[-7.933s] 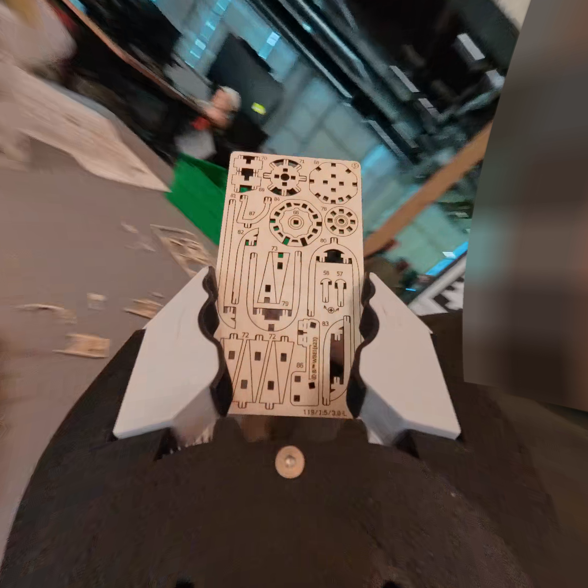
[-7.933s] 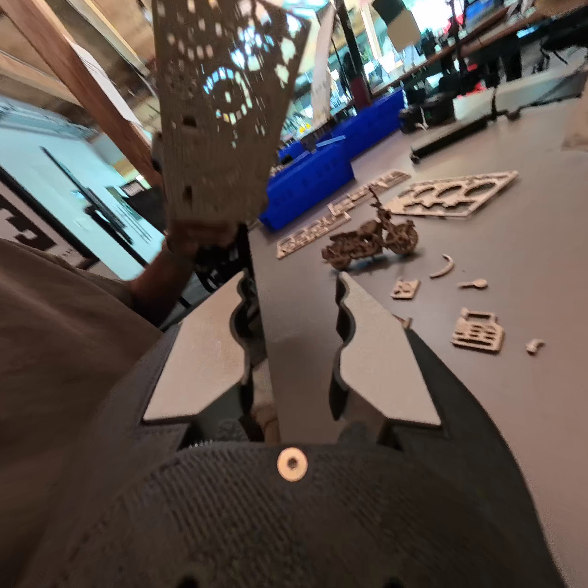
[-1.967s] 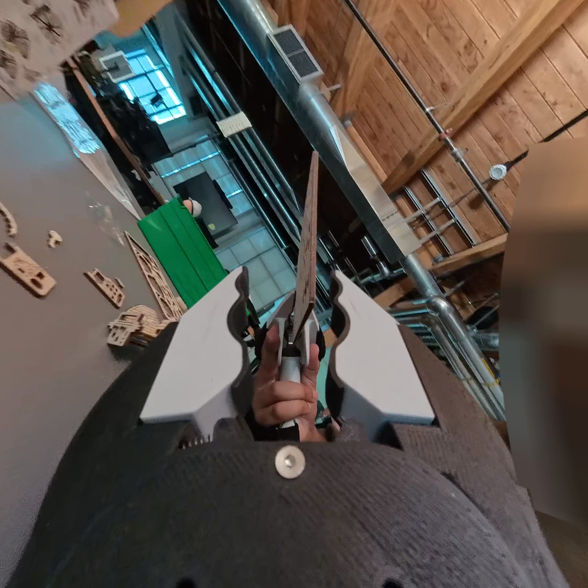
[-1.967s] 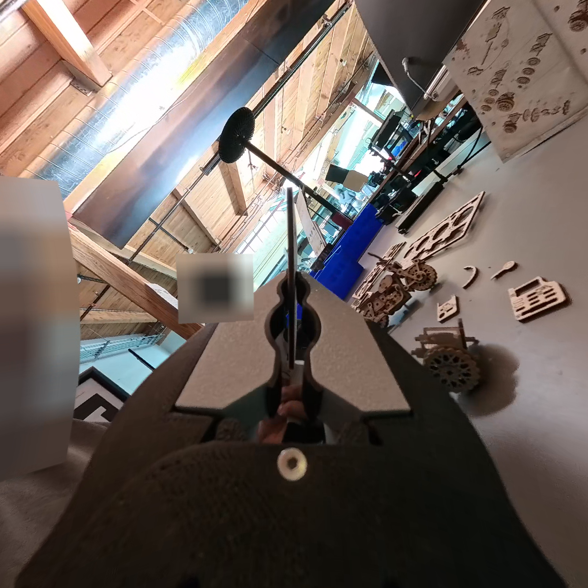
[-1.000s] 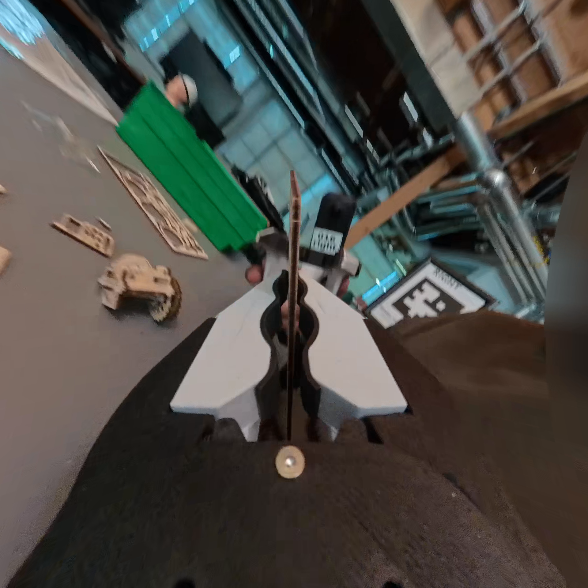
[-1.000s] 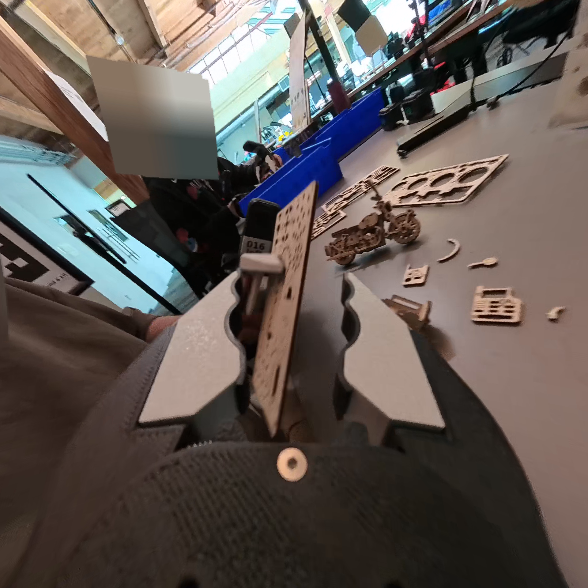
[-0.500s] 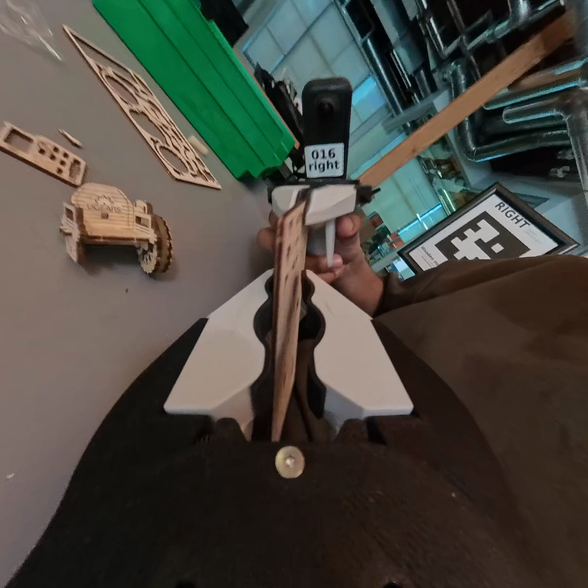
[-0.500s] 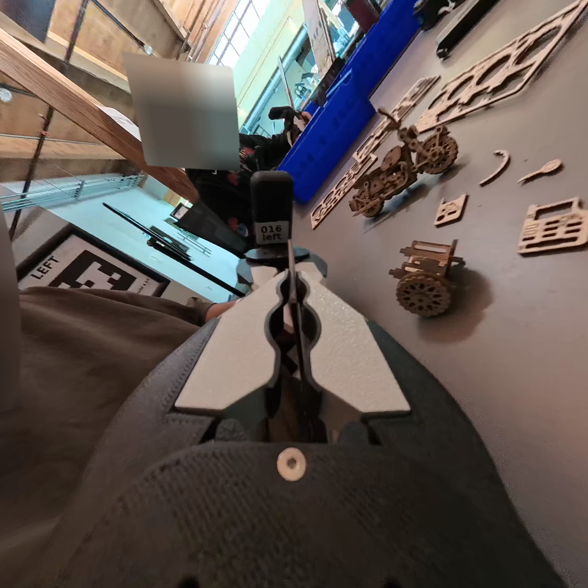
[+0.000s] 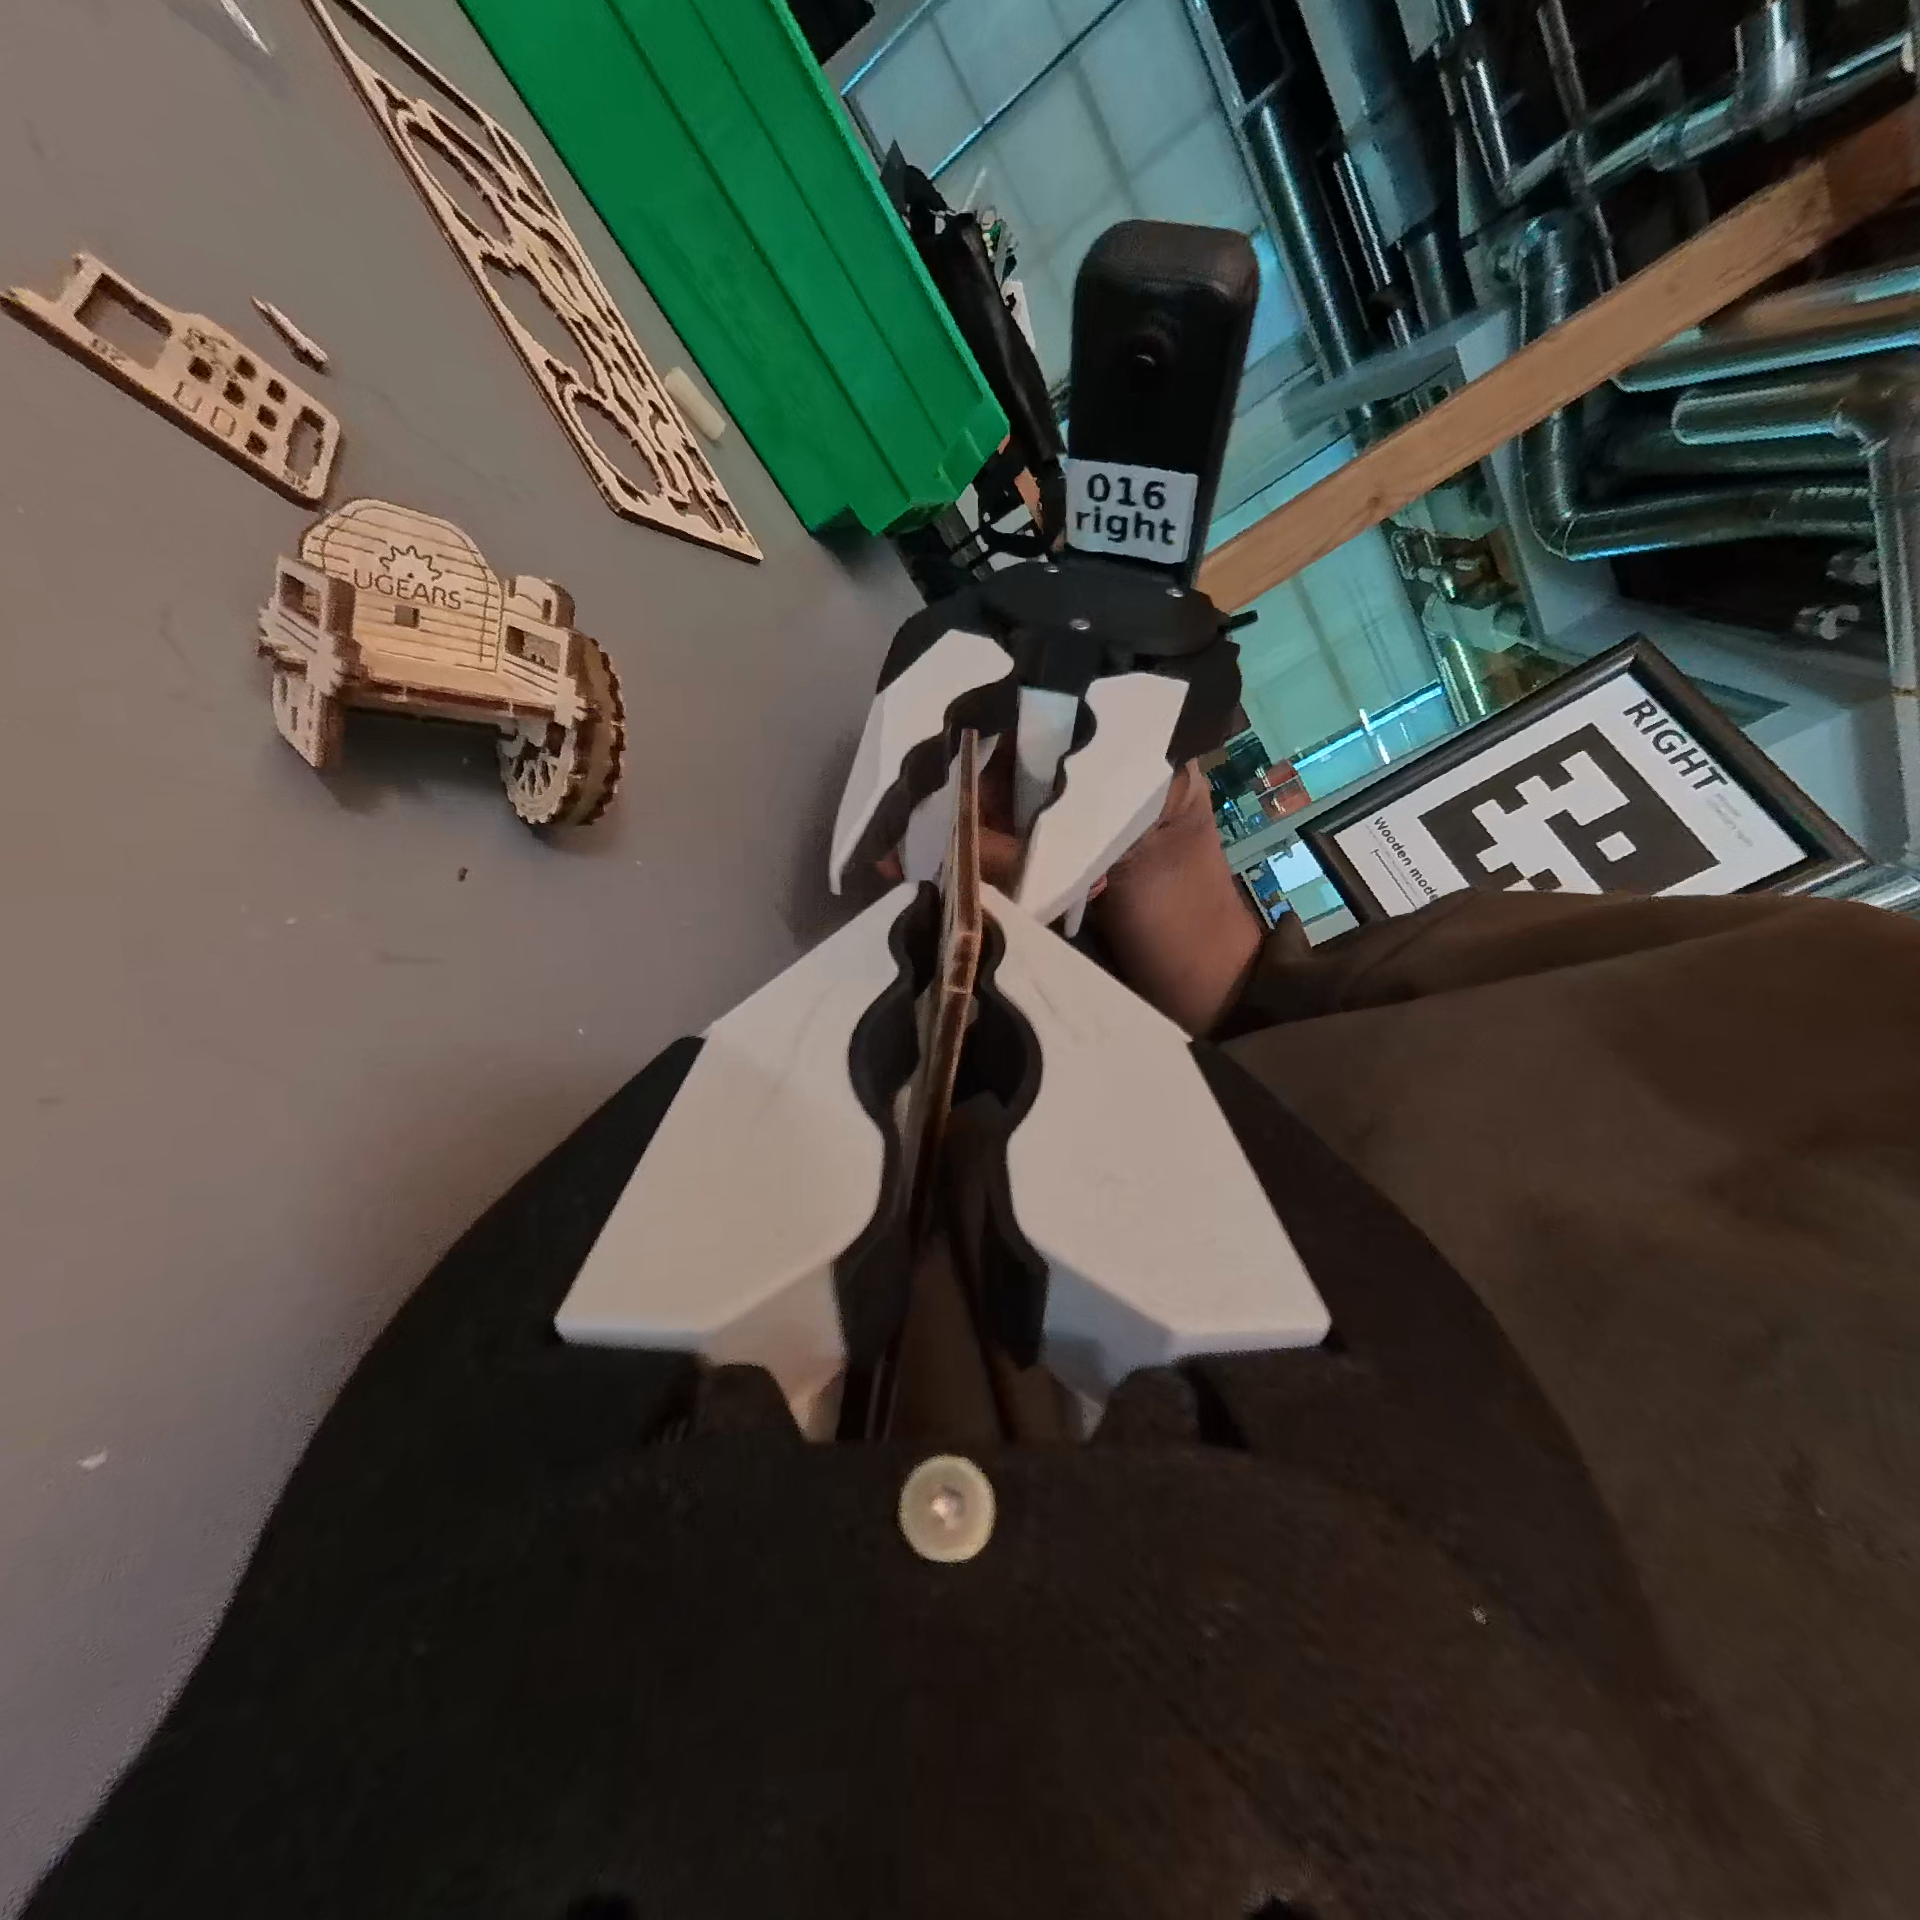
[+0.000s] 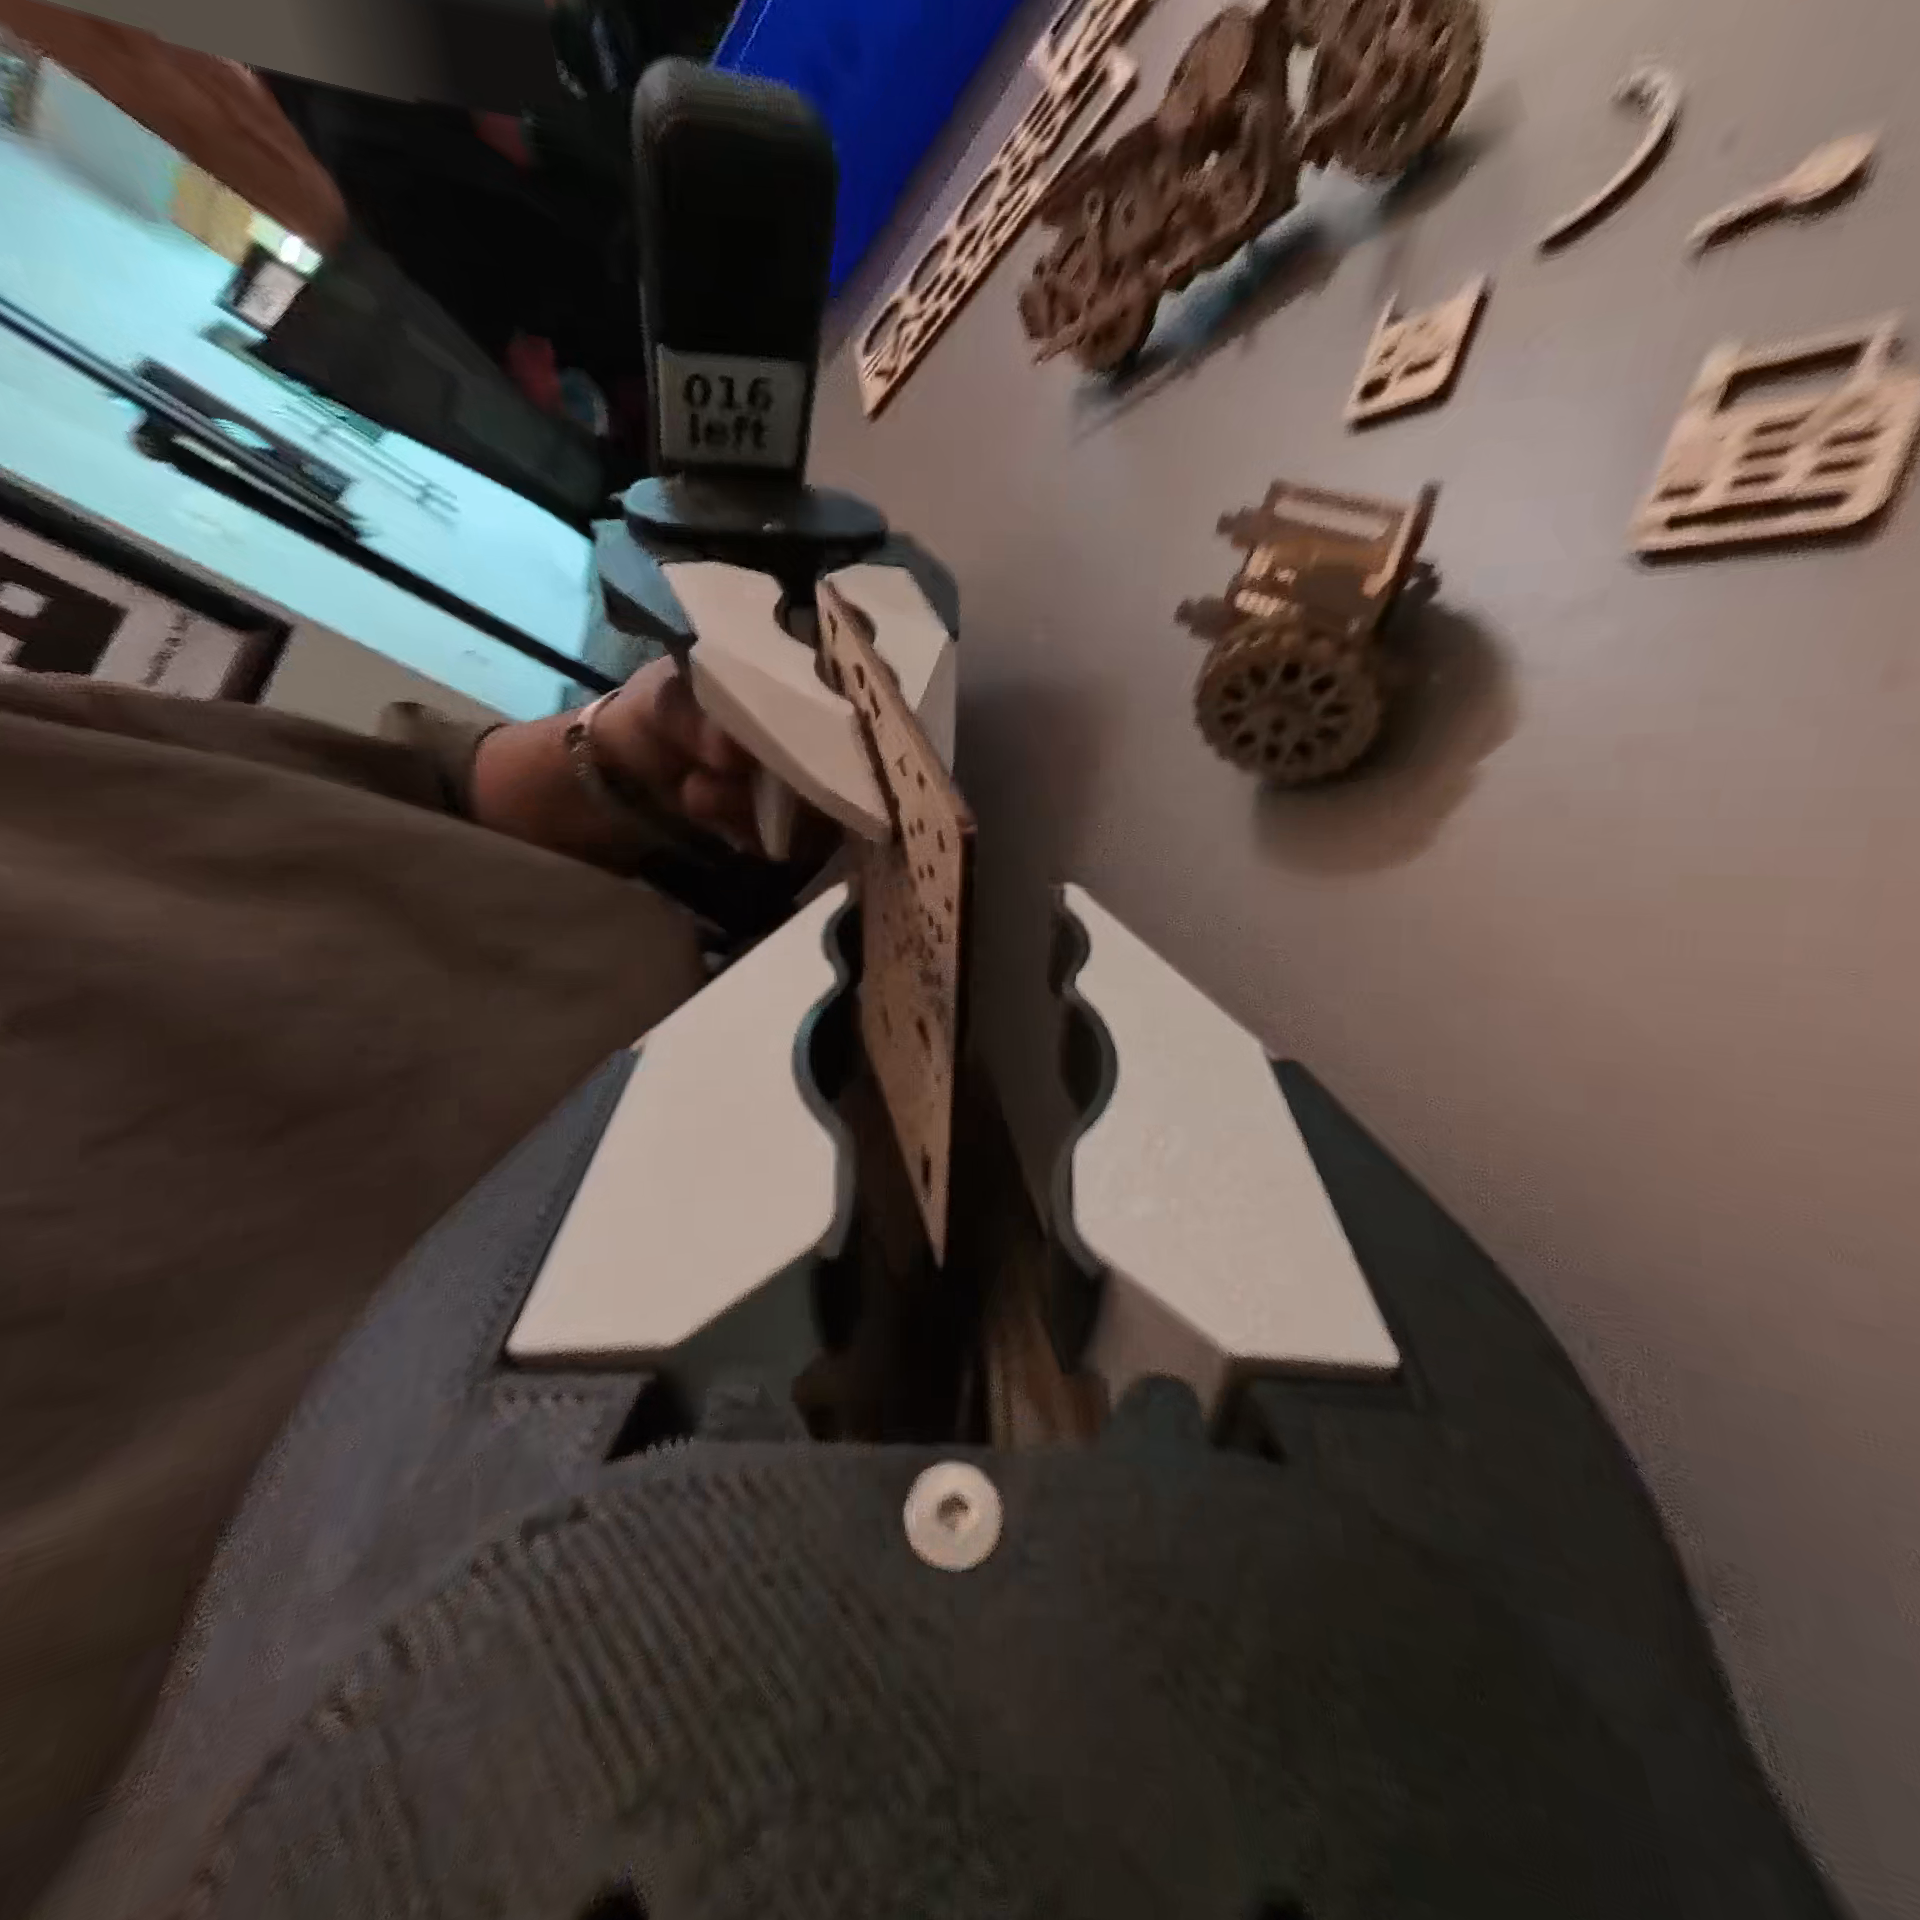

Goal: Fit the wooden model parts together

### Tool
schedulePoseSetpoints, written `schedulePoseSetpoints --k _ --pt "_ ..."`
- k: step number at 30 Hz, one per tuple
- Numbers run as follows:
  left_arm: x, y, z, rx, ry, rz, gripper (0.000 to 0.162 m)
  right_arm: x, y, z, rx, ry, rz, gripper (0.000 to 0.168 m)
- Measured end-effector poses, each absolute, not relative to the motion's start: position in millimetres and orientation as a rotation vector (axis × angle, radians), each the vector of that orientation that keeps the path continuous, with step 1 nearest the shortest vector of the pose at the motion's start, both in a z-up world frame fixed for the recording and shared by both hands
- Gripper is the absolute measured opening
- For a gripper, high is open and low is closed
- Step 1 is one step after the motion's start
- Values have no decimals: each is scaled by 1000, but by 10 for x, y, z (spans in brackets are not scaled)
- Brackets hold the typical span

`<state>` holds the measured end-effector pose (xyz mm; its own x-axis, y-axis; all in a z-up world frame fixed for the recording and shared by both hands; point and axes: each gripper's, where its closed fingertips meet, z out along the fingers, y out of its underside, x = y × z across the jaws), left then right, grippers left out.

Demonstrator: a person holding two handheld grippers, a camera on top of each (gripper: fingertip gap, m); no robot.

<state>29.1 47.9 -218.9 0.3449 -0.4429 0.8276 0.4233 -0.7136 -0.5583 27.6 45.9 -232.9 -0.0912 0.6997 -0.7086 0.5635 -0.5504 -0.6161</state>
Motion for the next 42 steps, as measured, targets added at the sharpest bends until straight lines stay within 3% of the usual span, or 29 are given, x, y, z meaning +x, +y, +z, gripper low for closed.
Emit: schedulePoseSetpoints --k 3,5,13,30,42 --pt "328 467 -2197 -1868 35 -1472 0 239 466 -2227 -2014 -1323 1846 13" --pt "332 471 -2212 -1876 28 -1462 0 239 512 -2230 -2000 -1319 1819 8" --pt "303 516 -2311 -1931 29 -1360 0 217 579 -2330 -1970 -1385 1630 11" --pt "262 552 -2415 -1983 19 -1266 0 169 616 -2448 -2048 -1303 1707 14" --pt "306 570 -2212 -1873 9 -1366 0 310 691 -2261 -1876 -1358 1644 17"
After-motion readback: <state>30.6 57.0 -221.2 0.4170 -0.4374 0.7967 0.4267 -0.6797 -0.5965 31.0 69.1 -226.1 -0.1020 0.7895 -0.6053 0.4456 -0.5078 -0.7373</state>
